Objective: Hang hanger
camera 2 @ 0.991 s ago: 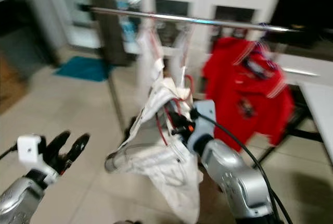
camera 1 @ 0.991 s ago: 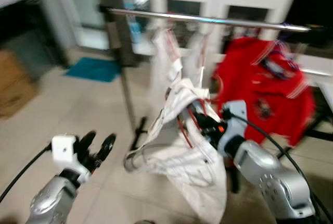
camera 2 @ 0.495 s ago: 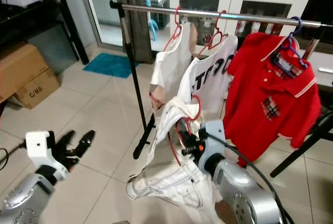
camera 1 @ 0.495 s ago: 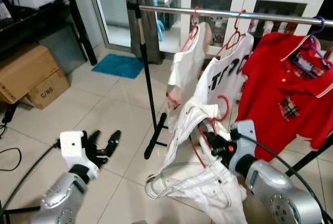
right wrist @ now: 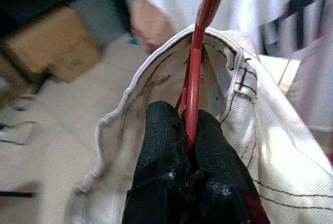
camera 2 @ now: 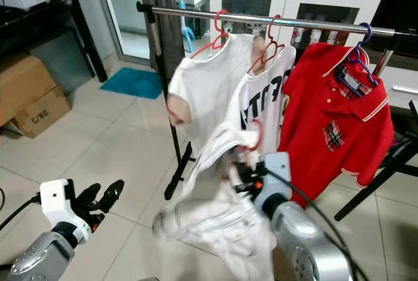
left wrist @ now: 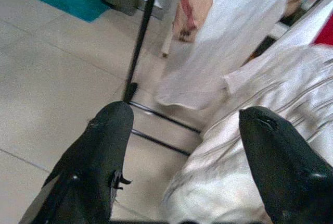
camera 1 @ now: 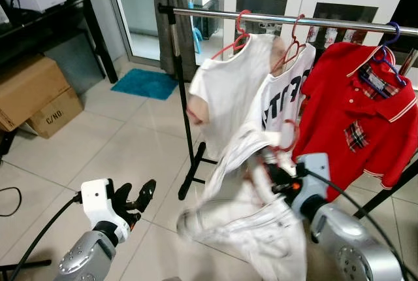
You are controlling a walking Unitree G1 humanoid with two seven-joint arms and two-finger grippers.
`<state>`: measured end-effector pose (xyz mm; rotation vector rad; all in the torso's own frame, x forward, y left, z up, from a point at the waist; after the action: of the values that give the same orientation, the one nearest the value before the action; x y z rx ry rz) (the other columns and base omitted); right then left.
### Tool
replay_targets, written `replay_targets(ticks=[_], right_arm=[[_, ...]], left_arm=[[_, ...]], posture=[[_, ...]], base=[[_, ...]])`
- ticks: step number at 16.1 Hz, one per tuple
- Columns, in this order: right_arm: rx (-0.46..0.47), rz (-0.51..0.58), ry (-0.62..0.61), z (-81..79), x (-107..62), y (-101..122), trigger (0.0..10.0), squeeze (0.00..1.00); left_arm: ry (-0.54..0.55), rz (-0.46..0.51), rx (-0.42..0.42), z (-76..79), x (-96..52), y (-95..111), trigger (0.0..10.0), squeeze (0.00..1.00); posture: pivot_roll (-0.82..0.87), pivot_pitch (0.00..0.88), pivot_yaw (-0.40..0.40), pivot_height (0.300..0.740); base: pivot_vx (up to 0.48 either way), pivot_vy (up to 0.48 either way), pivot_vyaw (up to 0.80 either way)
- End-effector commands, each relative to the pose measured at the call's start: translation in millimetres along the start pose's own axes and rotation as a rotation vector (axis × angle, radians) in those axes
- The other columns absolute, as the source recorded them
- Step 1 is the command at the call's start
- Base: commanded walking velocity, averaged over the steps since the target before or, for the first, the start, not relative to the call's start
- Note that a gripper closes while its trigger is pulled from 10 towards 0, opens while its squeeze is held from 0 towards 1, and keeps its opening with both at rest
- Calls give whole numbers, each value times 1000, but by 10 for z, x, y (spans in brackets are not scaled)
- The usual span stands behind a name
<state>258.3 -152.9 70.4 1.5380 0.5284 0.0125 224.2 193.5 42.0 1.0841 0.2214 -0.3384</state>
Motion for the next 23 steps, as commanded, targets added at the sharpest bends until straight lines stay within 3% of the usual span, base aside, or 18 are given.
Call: replay_targets(ticks=[1, 5, 10, 14, 19, 23], right_arm=[[11, 92, 8, 3, 18, 184, 10000, 0], [-73, 147, -28, -22, 67, 248, 10000, 0], [-71, 160, 17, -136, 100, 196, 10000, 0], [10, 128, 43, -158, 117, 131, 10000, 0], [91, 128, -59, -1, 163, 96, 10000, 0], [113, 122, -25, -74, 207, 110, 10000, 0]], left_arm=[[27, 21, 68, -23, 5, 61, 10000, 0], [14, 59, 191, 7, 29, 172, 10000, 0], [-17, 64, 235, 108, 109, 159, 10000, 0], [-39, 62, 290, 151, 115, 151, 10000, 0], [-64, 83, 313, 230, 187, 234, 10000, 0], [-60, 92, 321, 263, 262, 268, 10000, 0]], posture=[[-6, 0, 51, 740], [-9, 0, 52, 740], [-25, 0, 56, 740], [-24, 0, 52, 740], [-17, 0, 45, 740], [-19, 0, 45, 740]], base=[[0, 0, 0], [0, 0, 0], [0, 0, 0], [0, 0, 0], [0, 407, 0], [0, 414, 0]])
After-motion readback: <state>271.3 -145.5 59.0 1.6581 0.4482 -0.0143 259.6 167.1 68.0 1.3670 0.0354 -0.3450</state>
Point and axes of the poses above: a point about 5 cm out from each wrist's last joint towards the gripper, its own x axis pointing out of the wrist towards the gripper, its own y axis along the axis of the wrist's last joint, z = x × y, the point moved 3 cm from there along x, pointing out of the wrist towards the gripper, and after that the axes turned 9 degrees about -x, right-handed, at the moved point
